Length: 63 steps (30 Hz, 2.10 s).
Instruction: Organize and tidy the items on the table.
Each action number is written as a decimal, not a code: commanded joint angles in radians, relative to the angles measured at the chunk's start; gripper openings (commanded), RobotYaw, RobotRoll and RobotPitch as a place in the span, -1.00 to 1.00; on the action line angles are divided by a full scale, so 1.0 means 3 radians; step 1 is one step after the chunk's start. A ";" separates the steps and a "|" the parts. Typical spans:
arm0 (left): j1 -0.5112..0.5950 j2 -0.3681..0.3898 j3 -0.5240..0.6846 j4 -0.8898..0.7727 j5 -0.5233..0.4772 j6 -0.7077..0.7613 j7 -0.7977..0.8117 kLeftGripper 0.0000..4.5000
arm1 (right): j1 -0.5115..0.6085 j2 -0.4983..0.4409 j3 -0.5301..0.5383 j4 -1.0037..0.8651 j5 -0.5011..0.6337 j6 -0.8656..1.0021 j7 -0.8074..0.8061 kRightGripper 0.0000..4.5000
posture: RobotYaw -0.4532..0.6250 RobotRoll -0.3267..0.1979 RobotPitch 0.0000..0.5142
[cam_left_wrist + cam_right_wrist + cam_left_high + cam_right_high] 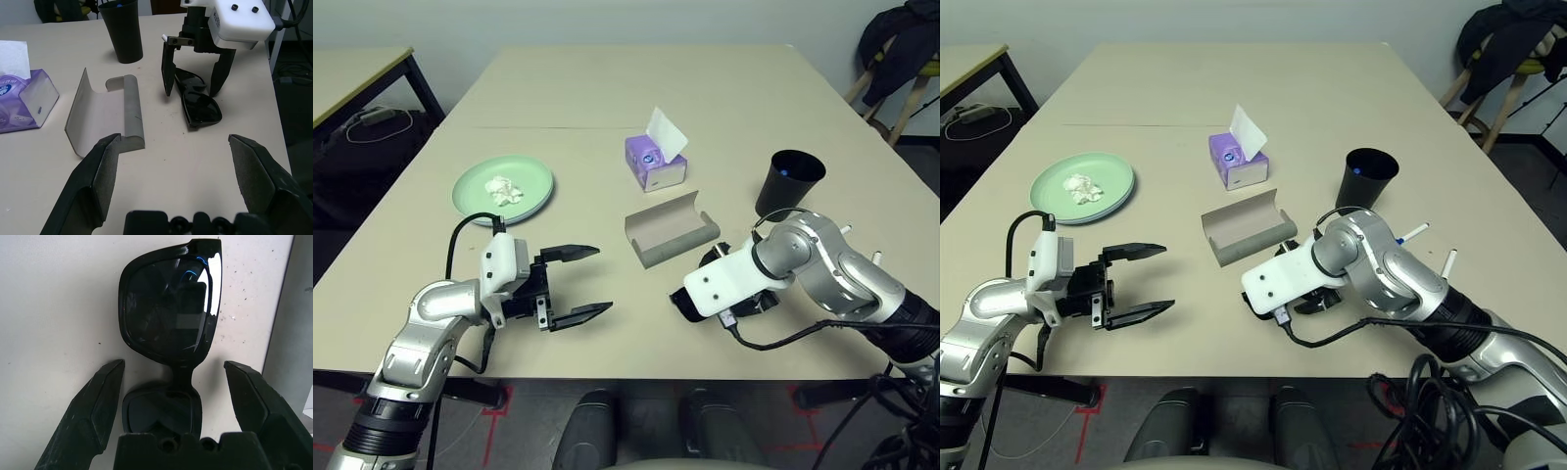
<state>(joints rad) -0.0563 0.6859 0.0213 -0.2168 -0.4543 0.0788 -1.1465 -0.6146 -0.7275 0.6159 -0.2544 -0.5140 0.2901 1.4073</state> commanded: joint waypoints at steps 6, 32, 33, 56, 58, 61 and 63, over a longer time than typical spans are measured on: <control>0.0012 -0.0002 -0.0038 0.0008 0.0044 -0.0018 0.0002 0.98 | 0.0048 0.0028 0.0008 0.0022 -0.0096 0.0039 -0.0074 1.00 | -0.03 0.25 -0.77; -0.0023 0.0017 -0.0040 0.0039 0.0044 -0.0018 -0.0029 1.00 | -0.0282 0.0034 -0.0316 -0.0219 0.0212 0.0279 0.0159 -0.80 | -0.05 0.25 -0.78; -0.0023 0.0019 -0.0039 0.0040 0.0044 -0.0018 -0.0030 1.00 | -0.0321 0.0020 -0.0344 -0.0229 0.0250 0.0282 0.0182 -0.80 | -0.05 0.25 -0.78; -0.0027 0.0042 -0.0016 0.0038 0.0046 -0.0014 -0.0043 1.00 | -0.1390 0.0518 -0.0246 0.1496 0.0140 -0.0746 -0.0623 -0.80 | -0.02 0.25 -0.81; -0.0013 0.0046 -0.0009 0.0027 0.0046 -0.0013 -0.0038 1.00 | -0.1389 0.0582 -0.0228 0.1569 0.0114 -0.0816 -0.0669 -0.80 | -0.02 0.25 -0.81; 0.0006 0.0049 -0.0002 0.0016 0.0044 -0.0014 -0.0033 1.00 | -0.1363 0.0664 -0.0193 0.1681 0.0065 -0.0890 -0.0735 -0.80 | -0.02 0.25 -0.81; 0.0012 0.0049 -0.0003 0.0007 0.0044 -0.0010 -0.0027 1.00 | -0.1335 0.0707 -0.0175 0.1760 0.0033 -0.0932 -0.0766 -0.80 | -0.01 0.25 -0.80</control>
<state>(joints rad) -0.0631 0.6897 0.0201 -0.2117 -0.4501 0.0754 -1.1543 -1.0165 -0.5221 0.5442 0.2507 -0.4934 0.0253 1.1913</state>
